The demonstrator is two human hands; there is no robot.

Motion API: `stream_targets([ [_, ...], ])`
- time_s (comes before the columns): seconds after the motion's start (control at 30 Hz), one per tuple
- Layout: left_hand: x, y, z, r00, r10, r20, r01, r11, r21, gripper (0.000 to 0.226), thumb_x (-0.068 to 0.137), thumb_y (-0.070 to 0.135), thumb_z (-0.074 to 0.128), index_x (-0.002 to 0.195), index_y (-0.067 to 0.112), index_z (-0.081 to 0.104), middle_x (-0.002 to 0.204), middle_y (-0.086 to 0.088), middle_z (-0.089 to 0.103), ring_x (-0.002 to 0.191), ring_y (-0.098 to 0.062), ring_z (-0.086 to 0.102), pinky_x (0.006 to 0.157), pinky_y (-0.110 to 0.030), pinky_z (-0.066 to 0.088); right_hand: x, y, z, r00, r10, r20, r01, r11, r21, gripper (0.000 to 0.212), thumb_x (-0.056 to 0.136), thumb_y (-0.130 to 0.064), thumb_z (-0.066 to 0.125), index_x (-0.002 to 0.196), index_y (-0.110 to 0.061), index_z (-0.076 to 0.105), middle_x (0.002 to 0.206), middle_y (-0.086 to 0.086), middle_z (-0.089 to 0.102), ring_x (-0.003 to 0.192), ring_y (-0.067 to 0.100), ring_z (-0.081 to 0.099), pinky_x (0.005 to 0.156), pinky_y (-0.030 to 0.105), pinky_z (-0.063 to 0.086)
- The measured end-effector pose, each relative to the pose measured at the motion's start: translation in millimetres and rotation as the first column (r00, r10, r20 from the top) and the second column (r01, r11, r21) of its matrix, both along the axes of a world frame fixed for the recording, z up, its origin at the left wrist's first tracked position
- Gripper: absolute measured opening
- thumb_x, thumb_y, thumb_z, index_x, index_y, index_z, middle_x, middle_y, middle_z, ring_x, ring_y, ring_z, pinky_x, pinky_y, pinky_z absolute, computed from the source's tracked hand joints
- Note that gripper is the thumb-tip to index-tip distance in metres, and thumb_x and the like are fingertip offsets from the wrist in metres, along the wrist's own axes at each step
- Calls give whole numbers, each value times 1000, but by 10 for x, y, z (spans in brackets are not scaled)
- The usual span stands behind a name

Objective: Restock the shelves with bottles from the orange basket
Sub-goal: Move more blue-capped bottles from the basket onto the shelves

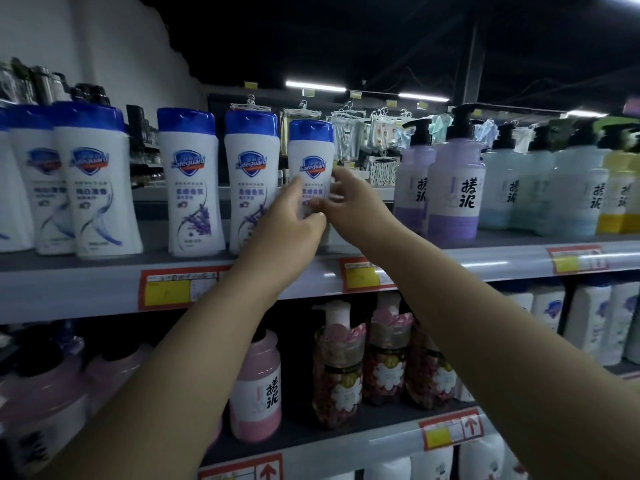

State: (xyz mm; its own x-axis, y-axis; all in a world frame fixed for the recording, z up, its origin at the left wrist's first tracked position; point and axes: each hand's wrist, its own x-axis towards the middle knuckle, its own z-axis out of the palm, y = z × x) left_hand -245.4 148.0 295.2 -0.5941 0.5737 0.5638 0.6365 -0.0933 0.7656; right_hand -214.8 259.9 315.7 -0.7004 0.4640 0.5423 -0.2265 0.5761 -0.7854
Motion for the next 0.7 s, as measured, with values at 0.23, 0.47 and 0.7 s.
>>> stream_targets([
  [0.23,280,-64,-72,985,-91,144,62,979,193,56,98,8,43,150,22,27,143,15,40,110,20,42,91,-6,36,464,-167,-174,975,29,-220,-57,991,-122,49,94,-16,56,140,-12,39,132,7,55,119,15,55,97,25,48],
  [0.47,740,-50,-248,960,-172,220,114,960,256,51,100,15,43,148,25,32,153,11,34,135,3,34,115,-28,28,1028,-203,-430,966,115,-230,-149,980,-135,44,96,-18,52,139,-19,40,131,-2,56,113,-3,54,89,12,47],
  [0.7,1329,110,-534,932,-218,291,129,947,295,55,94,24,43,147,25,32,146,16,41,129,6,39,106,-21,30,1737,-44,-709,974,141,-176,-174,966,-189,42,97,-17,51,138,-20,41,132,-1,56,118,1,53,92,10,44],
])
